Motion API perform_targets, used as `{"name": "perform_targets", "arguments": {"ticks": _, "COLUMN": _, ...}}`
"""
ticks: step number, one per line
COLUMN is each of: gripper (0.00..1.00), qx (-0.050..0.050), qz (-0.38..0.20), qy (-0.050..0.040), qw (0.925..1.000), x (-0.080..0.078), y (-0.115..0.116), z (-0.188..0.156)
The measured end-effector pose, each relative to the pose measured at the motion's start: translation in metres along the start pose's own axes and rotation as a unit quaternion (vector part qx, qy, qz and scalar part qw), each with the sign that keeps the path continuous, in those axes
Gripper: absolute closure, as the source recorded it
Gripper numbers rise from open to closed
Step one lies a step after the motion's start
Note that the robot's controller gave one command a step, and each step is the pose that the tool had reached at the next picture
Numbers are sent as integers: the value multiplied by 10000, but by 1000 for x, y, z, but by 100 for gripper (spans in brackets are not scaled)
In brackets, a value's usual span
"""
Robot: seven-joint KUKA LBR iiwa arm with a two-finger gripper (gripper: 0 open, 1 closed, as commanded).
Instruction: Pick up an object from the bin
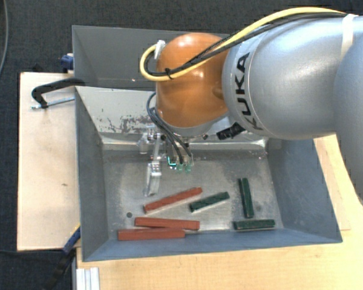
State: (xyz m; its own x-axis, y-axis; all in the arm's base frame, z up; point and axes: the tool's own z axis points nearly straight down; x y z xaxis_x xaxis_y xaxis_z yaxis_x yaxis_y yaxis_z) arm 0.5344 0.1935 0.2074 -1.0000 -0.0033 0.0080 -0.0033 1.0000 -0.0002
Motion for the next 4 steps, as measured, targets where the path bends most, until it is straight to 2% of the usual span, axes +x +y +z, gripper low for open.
{"name": "perform_targets", "arguments": {"ticks": 1, "gripper": 0, "qx": -8, "qz": 12, "qy": -44, "qw": 10000, "x": -2, "y": -1, "z": -5}}
{"name": "perform_targets", "arguments": {"ticks": 2, "gripper": 0, "qx": -9, "qz": -371, "qy": -63, "qw": 9993, "x": -1, "y": -34, "z": 56}}
{"name": "perform_targets", "arguments": {"ticks": 3, "gripper": 0, "qx": 3, "qz": -326, "qy": -14, "qw": 9995, "x": 31, "y": -95, "z": 60}}
{"name": "perform_targets", "arguments": {"ticks": 4, "gripper": 0, "qx": 0, "qz": -798, "qy": -36, "qw": 9968, "x": 26, "y": -100, "z": 67}}
